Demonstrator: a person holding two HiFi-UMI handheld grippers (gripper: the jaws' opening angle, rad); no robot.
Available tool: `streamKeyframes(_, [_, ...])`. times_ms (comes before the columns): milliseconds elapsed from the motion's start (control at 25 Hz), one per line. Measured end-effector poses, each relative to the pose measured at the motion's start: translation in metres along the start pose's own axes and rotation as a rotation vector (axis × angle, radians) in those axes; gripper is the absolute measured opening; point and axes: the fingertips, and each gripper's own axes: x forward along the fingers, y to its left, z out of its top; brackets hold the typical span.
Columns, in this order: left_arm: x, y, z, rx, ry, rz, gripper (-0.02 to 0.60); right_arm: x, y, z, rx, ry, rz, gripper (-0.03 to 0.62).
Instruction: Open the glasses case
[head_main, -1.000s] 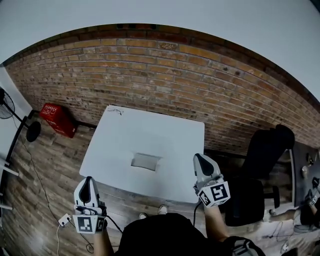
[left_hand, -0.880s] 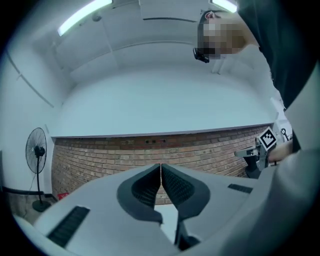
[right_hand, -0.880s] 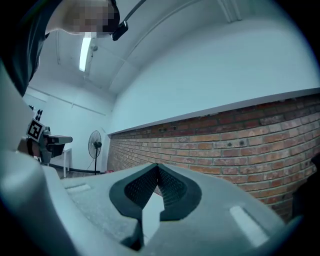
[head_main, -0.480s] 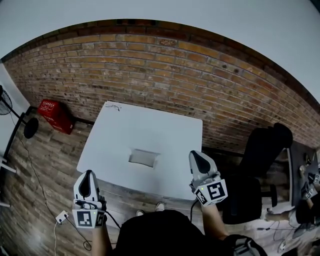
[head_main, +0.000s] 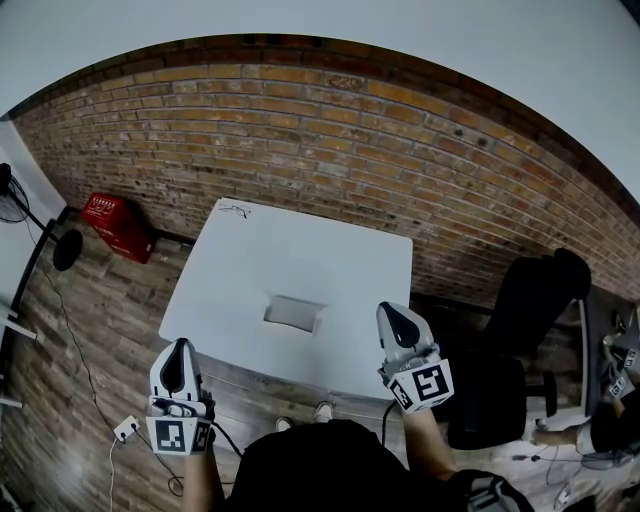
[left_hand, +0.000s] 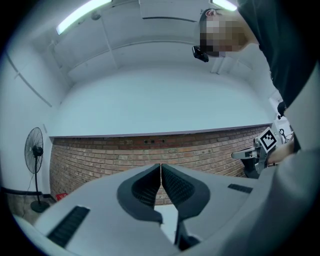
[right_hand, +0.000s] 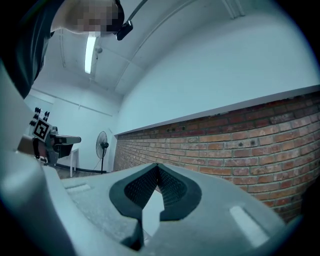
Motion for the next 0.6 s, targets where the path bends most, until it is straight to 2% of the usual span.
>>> streamKeyframes(600, [0.0019,0.0061,-0.0055,-0.012,0.005,0.011,0.012,0.0082,0.0073,-0.0011,-0.012,-0.019,0.011,0.005])
